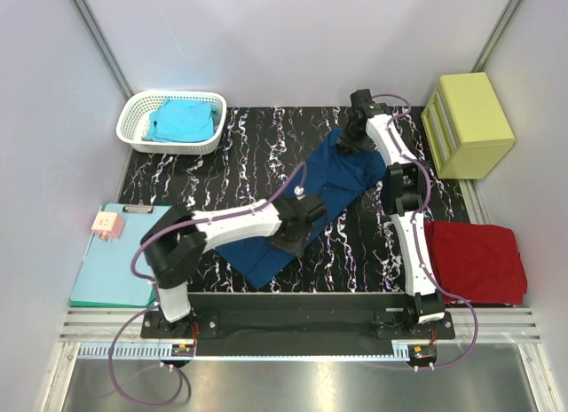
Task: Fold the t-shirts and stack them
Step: Rotate the tshirt 90 degrees
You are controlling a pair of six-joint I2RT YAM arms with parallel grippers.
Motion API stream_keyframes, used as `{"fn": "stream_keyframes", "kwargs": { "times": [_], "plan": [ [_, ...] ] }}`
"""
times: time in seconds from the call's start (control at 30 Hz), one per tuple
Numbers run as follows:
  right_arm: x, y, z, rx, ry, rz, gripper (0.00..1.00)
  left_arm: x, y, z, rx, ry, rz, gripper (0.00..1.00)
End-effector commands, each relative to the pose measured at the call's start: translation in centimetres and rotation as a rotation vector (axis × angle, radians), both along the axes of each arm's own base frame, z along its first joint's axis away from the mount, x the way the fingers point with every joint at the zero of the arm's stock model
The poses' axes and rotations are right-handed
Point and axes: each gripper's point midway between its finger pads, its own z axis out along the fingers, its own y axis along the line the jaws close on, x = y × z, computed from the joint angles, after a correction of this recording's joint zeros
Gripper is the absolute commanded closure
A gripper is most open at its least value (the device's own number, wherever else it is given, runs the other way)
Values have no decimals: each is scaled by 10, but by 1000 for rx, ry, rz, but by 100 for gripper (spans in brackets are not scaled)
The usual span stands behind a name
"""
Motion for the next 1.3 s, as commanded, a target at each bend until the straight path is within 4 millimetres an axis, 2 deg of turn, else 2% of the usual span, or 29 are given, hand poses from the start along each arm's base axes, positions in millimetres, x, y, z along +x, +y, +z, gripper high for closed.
{"fn": "stream_keyframes", "kwargs": {
  "times": [0.0, 0.07, 0.1, 0.13, 0.17, 0.2, 0.23, 0.27, 0.3, 0.33, 0.37, 0.4, 0.43, 0.47, 0.5, 0.53, 0.6, 0.63, 0.73, 0.97, 1.1, 1.27],
  "plan": [
    [1, 3, 68, -33, -118, 23, 67, 55, 2, 91, -163, -257, 74, 49],
    [0, -2, 93, -41, -156, 8, 65, 69, 14, 114, -192, -315, 104, 48],
    [-1, -4, 115, -40, -193, 4, 65, 73, 19, 119, -194, -326, 110, 47],
    [-6, -5, 118, -45, -189, 9, 65, 77, 25, 121, -189, -337, 112, 47],
    [-9, -7, 120, -54, -185, 4, 65, 82, 37, 117, -172, -334, 139, 47],
    [-13, -10, 136, -65, -211, -2, 65, 84, 42, 114, -163, -330, 146, 47],
    [-22, -14, 126, -85, -177, 9, 65, 86, 46, 109, -160, -319, 145, 47],
    [-28, -17, 124, -94, -165, 13, 66, 87, 56, 97, -138, -295, 162, 47],
    [-31, -24, 135, -117, -189, -4, 66, 87, 61, 88, -123, -278, 166, 48],
    [-43, -28, 115, -139, -136, -1, 66, 87, 62, 82, -127, -262, 168, 48],
    [-48, -30, 112, -147, -129, -2, 66, 82, 65, 71, -114, -238, 164, 48],
    [-49, -32, 122, -149, -162, -8, 66, 80, 64, 65, -111, -224, 160, 49],
    [-64, -35, 98, -162, -104, -6, 66, 79, 63, 60, -115, -215, 158, 49],
    [-70, -37, 93, -163, -96, -12, 66, 76, 64, 52, -107, -197, 158, 49],
    [-69, -36, 98, -152, -131, -17, 66, 76, 64, 49, -106, -192, 157, 49],
    [-83, -39, 77, -159, -80, -17, 66, 75, 63, 43, -103, -180, 153, 49],
    [-89, -41, 69, -160, -74, -24, 67, 73, 64, 35, -92, -165, 149, 49],
    [-97, -41, 56, -166, -42, -20, 67, 73, 63, 29, -87, -152, 145, 49],
    [-105, -44, 40, -179, -4, -14, 68, 75, 65, 19, -71, -132, 140, 49],
    [-102, -45, 20, -199, 28, -16, 69, 84, 71, -4, -31, -89, 140, 50],
    [-104, -45, 0, -207, 91, -10, 70, 73, 74, -33, 6, -4, 142, 52],
    [-100, -45, -10, -224, 115, 2, 71, 55, 75, -55, 10, 75, 154, 56]
  ]
}}
